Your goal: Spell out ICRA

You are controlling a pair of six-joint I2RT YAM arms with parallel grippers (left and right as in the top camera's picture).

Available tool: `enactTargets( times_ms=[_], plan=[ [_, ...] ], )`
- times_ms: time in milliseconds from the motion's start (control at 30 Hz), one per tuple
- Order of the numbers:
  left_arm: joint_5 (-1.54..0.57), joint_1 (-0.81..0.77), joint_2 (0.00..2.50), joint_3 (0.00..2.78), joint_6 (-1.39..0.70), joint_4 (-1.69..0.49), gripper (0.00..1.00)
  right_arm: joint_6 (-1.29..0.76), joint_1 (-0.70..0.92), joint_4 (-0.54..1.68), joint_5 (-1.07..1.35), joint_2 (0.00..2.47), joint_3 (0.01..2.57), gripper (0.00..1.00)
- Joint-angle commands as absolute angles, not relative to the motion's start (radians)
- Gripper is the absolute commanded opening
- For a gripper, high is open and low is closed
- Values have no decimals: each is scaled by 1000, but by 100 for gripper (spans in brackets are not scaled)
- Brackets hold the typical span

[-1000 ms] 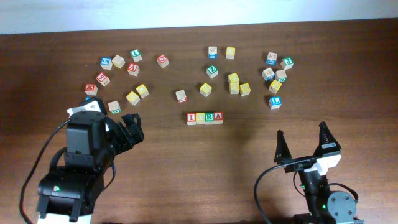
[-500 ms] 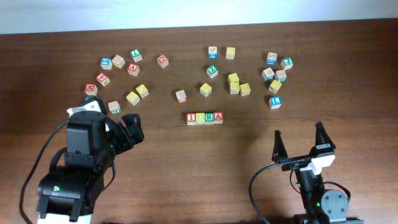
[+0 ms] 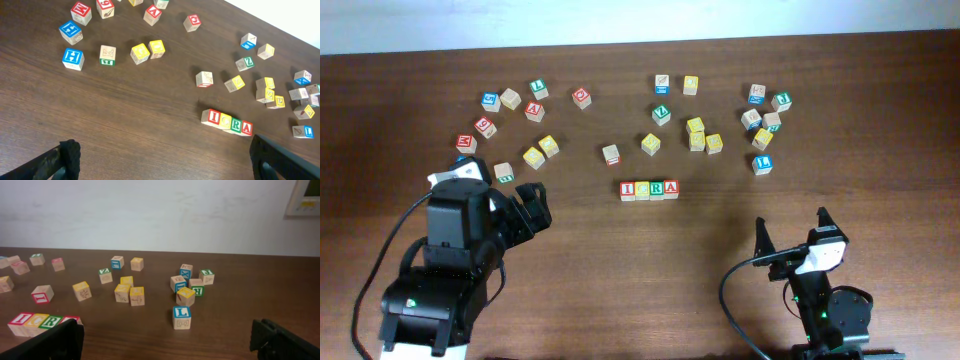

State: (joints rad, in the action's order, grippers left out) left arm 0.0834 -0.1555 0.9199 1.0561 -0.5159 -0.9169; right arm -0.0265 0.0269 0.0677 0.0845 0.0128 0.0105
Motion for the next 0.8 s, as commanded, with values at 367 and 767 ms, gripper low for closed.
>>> enactTargets(
  times_ms=[367, 767],
  plan=[
    [95, -151, 917, 1055, -500, -915, 99, 20, 31, 84, 18, 4, 6, 98],
    [95, -151, 917, 1055, -500, -915, 99, -15, 31, 80, 14, 4, 6, 98]
  ],
)
